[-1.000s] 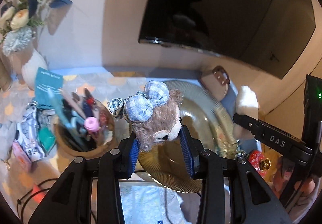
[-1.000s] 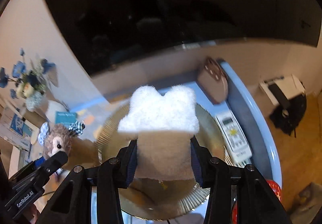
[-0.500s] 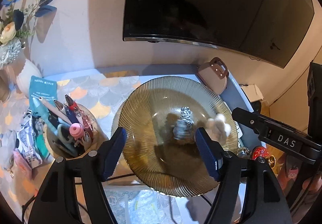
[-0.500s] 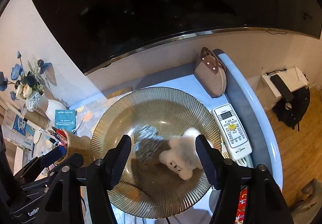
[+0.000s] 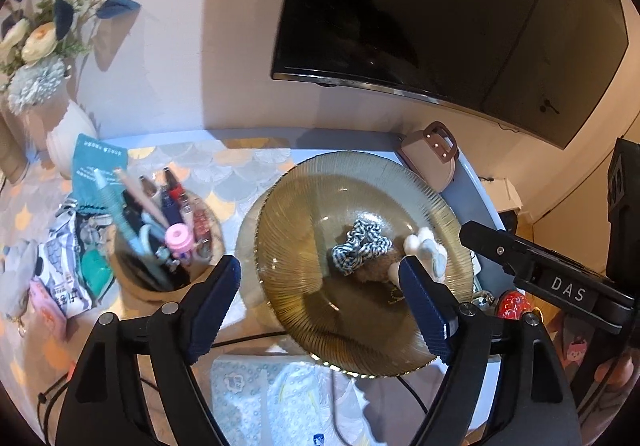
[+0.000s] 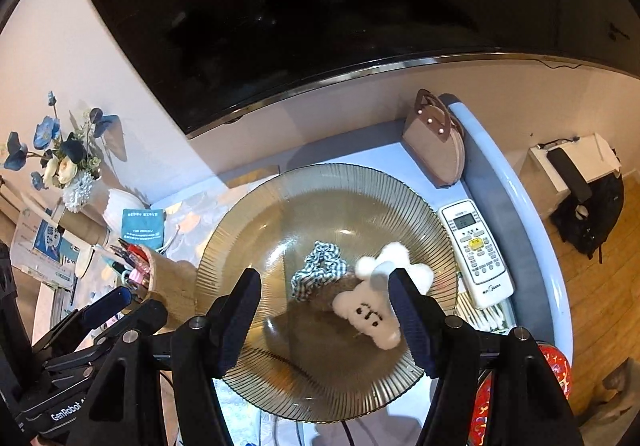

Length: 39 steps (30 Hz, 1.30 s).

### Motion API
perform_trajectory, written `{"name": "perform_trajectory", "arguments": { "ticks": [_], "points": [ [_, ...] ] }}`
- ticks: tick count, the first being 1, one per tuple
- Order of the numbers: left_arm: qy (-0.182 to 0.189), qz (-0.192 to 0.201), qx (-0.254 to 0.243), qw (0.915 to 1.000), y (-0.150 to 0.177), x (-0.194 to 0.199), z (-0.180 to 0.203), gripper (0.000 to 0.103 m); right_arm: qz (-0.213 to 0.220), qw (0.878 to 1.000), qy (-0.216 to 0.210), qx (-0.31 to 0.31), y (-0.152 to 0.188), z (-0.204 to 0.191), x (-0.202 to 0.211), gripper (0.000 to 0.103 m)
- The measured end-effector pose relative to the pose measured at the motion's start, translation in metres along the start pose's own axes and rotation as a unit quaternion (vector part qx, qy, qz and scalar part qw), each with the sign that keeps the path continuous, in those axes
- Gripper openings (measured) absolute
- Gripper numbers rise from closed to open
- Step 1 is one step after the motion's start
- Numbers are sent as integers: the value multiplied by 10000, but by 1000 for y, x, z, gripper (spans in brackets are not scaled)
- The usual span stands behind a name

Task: Organize soft objects
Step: 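Lower both toys into the glass plate and open both tools, then return both tools to the table toward the pink packet and lilac tissue pack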

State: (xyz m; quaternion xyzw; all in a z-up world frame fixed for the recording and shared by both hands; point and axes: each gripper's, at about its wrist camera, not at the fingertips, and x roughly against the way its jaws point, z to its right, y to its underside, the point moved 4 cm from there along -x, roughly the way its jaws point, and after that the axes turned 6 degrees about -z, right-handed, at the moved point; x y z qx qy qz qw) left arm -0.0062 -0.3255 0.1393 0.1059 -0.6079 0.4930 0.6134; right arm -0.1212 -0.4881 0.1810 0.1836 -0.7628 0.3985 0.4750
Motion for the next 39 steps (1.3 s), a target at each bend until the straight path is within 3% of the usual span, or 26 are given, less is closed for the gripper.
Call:
{"name": "perform_trajectory", "arguments": {
  "ticks": [16,39],
  "points": [
    [-20,59,213,9998,11,15,-15,82,-129,9996,-88,252,12,-27,-6,65],
    [66,-415,-329,9986,15,-14,27,82,-213,9992,220,-265,20,16,-1,65]
  ]
}}
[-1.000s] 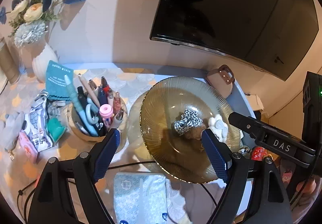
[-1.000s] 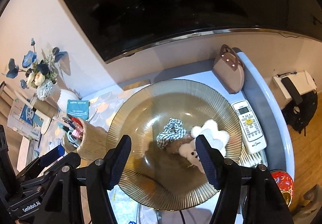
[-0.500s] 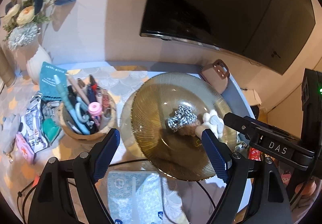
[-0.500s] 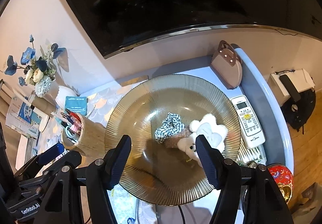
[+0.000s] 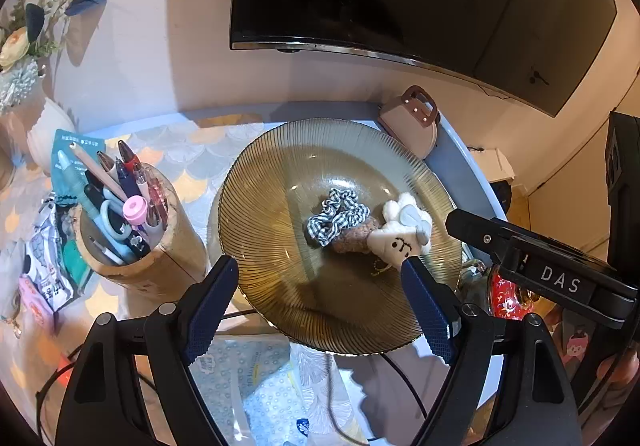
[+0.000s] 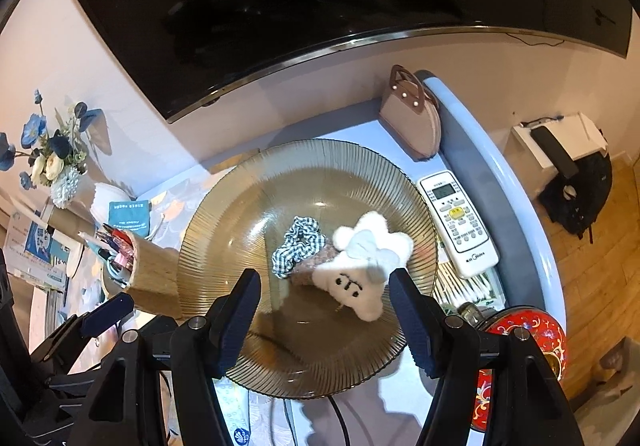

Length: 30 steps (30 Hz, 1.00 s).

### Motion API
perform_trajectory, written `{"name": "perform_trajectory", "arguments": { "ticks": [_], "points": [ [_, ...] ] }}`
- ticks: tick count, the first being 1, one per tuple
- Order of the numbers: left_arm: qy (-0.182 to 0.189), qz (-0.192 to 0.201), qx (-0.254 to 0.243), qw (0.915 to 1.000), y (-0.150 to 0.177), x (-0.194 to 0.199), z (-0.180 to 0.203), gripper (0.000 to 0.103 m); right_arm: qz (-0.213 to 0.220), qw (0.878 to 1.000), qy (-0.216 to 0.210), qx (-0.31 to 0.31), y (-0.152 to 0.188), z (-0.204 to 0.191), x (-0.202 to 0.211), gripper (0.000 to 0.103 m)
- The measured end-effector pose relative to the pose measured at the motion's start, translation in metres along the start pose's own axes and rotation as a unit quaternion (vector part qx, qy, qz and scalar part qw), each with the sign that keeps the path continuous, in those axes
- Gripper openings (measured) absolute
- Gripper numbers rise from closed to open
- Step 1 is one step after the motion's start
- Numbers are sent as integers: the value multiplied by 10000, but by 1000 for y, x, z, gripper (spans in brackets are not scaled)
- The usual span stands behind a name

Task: Organize soft objects
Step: 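Return both tools to the table toward the pink packet and lilac tissue pack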

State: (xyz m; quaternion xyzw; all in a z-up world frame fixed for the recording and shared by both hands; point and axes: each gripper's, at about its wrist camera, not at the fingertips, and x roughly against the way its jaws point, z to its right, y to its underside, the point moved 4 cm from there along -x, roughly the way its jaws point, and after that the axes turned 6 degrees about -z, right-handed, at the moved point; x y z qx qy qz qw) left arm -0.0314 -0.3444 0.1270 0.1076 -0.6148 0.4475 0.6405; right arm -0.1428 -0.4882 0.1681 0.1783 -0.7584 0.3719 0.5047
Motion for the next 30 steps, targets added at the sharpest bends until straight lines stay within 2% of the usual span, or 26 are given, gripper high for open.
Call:
{"name": "perform_trajectory", "arguments": {
  "ticks": [24,27,30],
  "points": [
    [-104,-5,270,9996,6,6,-22,82,-133,9996,-65,222,2,-22,-9,65],
    [-142,54,393,9991,10,12,-33,82,-154,9995,-96,271,3,-27,-11,65],
    [-177,217,723,9970,22,24,-58,82,-210,9989,-168,372,4,-37,-15,66]
  ]
}}
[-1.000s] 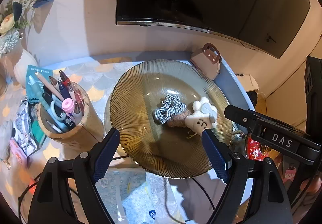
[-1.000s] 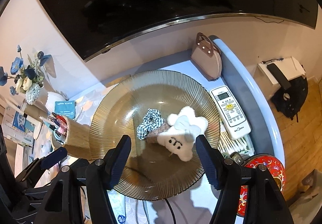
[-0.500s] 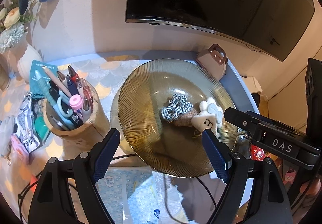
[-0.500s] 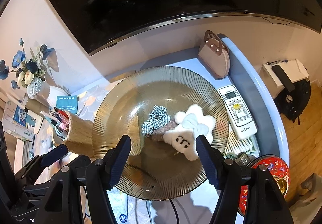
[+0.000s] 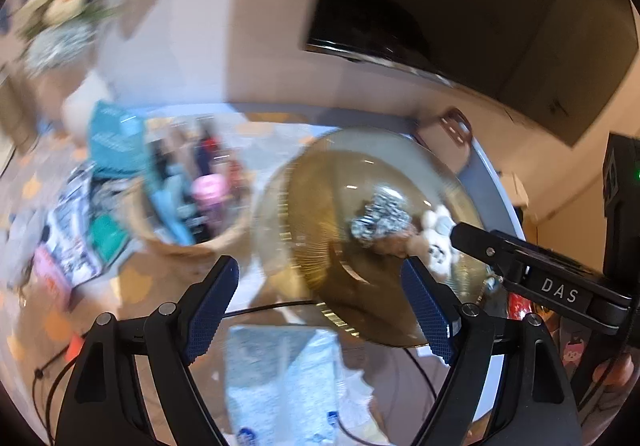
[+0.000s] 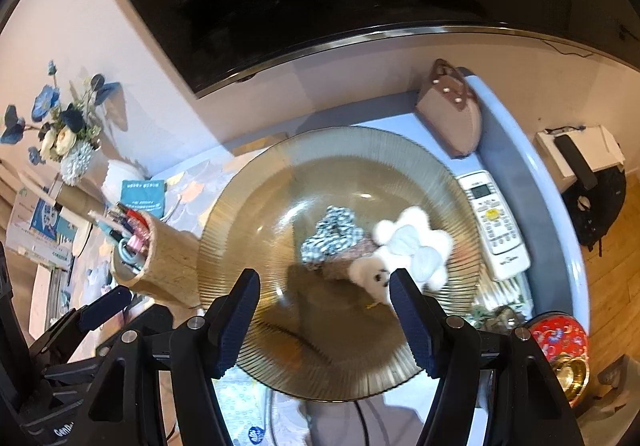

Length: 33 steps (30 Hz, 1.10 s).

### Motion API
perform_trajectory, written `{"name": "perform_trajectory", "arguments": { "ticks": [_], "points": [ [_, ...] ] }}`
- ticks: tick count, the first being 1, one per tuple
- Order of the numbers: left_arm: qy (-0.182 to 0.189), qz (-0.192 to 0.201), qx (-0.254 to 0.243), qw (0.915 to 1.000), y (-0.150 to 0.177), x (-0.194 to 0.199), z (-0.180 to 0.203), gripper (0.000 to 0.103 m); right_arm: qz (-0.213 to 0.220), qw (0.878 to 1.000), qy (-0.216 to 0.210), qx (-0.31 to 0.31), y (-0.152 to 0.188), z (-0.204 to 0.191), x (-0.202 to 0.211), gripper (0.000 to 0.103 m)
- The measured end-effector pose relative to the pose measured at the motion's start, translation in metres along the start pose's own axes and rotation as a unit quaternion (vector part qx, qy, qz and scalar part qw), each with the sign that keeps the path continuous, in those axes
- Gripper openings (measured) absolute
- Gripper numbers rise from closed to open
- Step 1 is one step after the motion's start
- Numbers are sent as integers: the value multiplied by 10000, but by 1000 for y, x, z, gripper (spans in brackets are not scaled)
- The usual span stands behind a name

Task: Organize soft objects
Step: 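Return both tools to the table toward the pink packet and lilac tissue pack, then grasp the pink packet with the left tool while the right tool grasps the lilac tissue pack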

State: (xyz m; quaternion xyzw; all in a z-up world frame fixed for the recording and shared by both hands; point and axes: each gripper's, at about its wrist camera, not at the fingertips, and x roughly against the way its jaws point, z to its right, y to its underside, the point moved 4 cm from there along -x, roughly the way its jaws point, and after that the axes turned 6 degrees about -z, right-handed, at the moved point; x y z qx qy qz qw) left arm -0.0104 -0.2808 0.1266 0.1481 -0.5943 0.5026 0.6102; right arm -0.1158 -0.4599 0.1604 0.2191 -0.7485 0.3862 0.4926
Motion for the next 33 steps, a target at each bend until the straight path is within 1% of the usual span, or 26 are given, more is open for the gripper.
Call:
{"name": "perform_trajectory", "arguments": {
  "ticks": [3,5,6,7,8,9,10,11,12,13,14,15,16,18,20,21,22,23,24,25,27,29,30,31,32,33],
  "points": [
    [-89,219,647,9976,19,17,-49,82,-43,9992,-256,313,2,-24,-5,66],
    [-289,332,1257,9911,40,25,-91,82,-44,9968,-521,610,5,-44,-5,66],
    [-534,363,1643,9843,56,28,-120,82,-41,9939,-716,840,8,-61,-4,68],
    [-717,345,1892,9787,67,29,-138,82,-47,9908,-873,1038,9,-75,-4,69],
    [-941,301,2242,9695,82,29,-163,82,-51,9864,-1044,1266,11,-93,-2,71],
    [-1060,272,2500,9620,94,29,-179,82,-41,9789,-1277,1598,15,-117,0,73],
    [-1157,222,2868,9507,109,27,-201,82,-36,9719,-1439,1863,18,-137,2,74],
    [-1159,155,3197,9403,123,23,-219,82,-42,9658,-1543,2081,21,-156,3,78],
    [-1092,124,3418,9333,133,20,-229,82,-57,9611,-1575,2267,24,-173,1,81],
    [-953,135,3666,9254,143,16,-239,82,-87,9559,-1454,2549,28,-200,-4,81],
    [-829,179,3838,9195,150,12,-245,82,-116,9500,-1358,2810,32,-221,-9,81],
    [-747,215,3935,9160,153,9,-247,82,-149,9380,-1366,3183,39,-251,-15,80],
    [-720,249,3998,9134,155,6,-249,83,-144,9311,-1401,3364,42,-267,-19,81],
    [-801,319,4025,9113,157,-1,-249,83,-105,9153,-1421,3768,50,-309,-34,81],
    [-694,414,4043,9111,157,-7,-248,80,-276,8966,-1401,4192,59,-350,-64,81],
    [-688,506,4046,9105,156,-8,-247,75,-368,8907,-1391,4311,63,-358,-74,80],
    [-609,649,4270,8999,158,-8,-250,70,-570,8806,-1368,4501,71,-374,-92,80],
    [-609,767,4377,8938,160,-4,-253,54,-827,8715,-1401,4626,76,-388,-114,77],
    [-670,719,4398,8927,160,-3,-256,40,-967,8700,-1431,4619,76,-393,-124,77],
    [-597,759,4413,8922,159,-3,-258,40,-1124,8723,-1302,4577,74,-401,-142,77],
    [-395,850,4491,8885,160,-3,-261,34,-1289,8748,-1157,4525,71,-409,-167,77],
    [-302,918,4515,8870,160,-4,-261,33,-1596,8732,-1059,4481,72,-412,-193,77],
    [-319,928,4491,8881,158,-4,-259,32,-1785,8694,-980,4502,75,-413,-206,77],
    [-370,911,4436,8908,156,-5,-258,32,-1820,8663,-928,4558,80,-411,-211,77],
    [-412,879,4352,8951,154,-7,-257,32,-1739,8622,-861,4679,84,-412,-214,77],
    [-467,821,4241,9007,148,-9,-254,33,-1582,8579,-785,4825,87,-413,-214,71]
  ]
}}
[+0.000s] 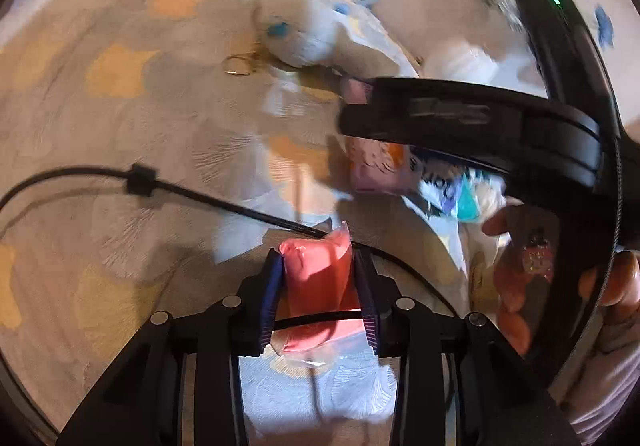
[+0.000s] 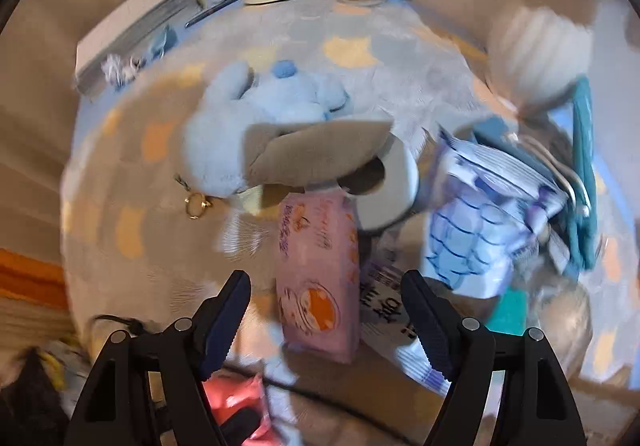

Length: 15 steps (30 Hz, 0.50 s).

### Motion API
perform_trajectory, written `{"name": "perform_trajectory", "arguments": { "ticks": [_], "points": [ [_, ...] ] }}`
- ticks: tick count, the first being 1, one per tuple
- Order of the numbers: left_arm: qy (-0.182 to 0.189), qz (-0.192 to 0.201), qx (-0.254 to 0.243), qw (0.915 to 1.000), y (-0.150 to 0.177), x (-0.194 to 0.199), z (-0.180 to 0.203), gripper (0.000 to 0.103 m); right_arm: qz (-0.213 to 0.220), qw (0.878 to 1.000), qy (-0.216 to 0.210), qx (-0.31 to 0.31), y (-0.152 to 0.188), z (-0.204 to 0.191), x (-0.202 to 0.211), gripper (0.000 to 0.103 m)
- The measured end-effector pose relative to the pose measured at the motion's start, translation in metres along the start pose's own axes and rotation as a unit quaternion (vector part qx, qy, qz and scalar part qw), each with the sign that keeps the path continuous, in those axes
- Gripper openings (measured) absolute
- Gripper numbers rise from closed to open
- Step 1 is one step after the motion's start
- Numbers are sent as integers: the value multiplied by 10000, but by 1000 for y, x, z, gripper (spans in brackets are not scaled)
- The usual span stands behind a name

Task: Organize soft objects
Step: 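Grasp the pink packet with the left tool while the right tool grasps the lilac tissue pack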

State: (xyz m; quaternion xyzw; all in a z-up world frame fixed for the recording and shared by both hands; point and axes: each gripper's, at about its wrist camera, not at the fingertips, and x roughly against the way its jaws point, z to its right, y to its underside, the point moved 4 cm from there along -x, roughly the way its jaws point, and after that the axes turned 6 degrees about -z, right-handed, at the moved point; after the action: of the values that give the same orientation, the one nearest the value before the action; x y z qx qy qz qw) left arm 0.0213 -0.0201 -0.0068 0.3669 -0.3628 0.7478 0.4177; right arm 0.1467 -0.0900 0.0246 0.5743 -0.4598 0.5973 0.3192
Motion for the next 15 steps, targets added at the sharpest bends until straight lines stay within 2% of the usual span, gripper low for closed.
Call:
{"name": "perform_trajectory", "arguments": {
  "ticks": [1,2,3,5,8,12,15],
  "points": [
    [-84,15,-78,9999,-2,-2,6,33,85,9995,226,180,2,-5,0,62],
    [-149,30,-108,9998,-5,-5,10,34,128,9988,383,286,3,-8,0,44],
    [-234,66,-141,9996,-5,-7,14,34,158,9976,539,396,4,-11,-1,38],
    [-430,134,-304,9985,-4,-10,24,33,277,9958,688,536,7,-14,3,33],
    [-433,196,-210,9986,-5,-13,29,29,505,9974,423,296,16,-1,23,33],
    [-193,355,37,9992,-15,-6,35,26,949,9953,129,-176,24,18,63,33],
    [108,762,-161,9969,-24,23,44,26,1324,9905,18,-380,36,28,99,33]
  ]
}}
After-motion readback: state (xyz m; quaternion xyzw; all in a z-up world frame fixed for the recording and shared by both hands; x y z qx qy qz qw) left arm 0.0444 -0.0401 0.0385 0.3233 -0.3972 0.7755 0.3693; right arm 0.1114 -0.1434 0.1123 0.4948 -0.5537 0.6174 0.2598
